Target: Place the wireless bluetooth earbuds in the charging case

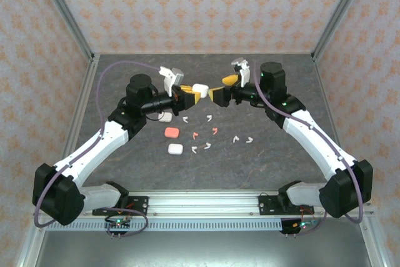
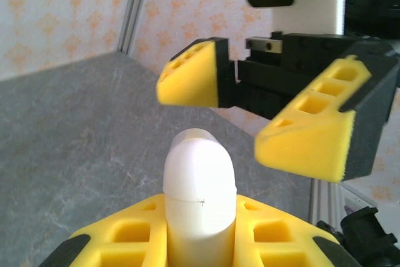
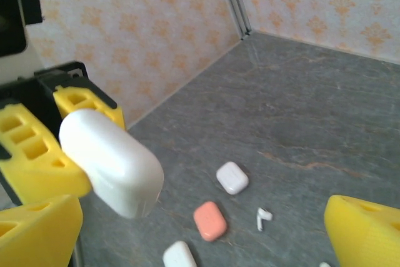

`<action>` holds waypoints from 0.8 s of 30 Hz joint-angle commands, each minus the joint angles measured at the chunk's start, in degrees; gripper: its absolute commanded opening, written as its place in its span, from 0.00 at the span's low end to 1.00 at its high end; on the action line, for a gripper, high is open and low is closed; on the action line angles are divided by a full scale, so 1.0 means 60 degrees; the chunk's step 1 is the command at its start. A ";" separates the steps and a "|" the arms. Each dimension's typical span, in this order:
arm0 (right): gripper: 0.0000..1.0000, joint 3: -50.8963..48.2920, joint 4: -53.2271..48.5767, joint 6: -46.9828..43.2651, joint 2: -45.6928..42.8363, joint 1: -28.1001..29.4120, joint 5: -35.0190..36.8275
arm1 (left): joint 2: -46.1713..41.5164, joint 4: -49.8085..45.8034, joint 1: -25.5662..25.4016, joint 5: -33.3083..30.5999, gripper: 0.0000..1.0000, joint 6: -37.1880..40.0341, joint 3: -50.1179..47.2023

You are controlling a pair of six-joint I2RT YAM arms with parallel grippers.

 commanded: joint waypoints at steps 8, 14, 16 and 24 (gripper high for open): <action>1.00 -0.0284 0.1486 0.0990 -0.0112 0.0028 -0.0014 | 0.0157 0.0853 -0.0270 -0.0009 0.00 0.1124 0.0247; 0.99 -0.0062 0.1351 0.0897 0.0094 0.0029 0.0356 | 0.0174 0.0801 -0.0380 0.0014 0.00 0.1197 0.0329; 0.99 0.0028 0.1276 0.0872 0.0213 0.0024 0.0486 | 0.0165 0.0828 -0.0403 0.0007 0.00 0.1198 0.0344; 0.99 0.0251 0.1335 0.0964 0.0681 0.0029 0.0596 | 0.0157 0.0875 -0.0472 -0.0020 0.00 0.1131 0.0409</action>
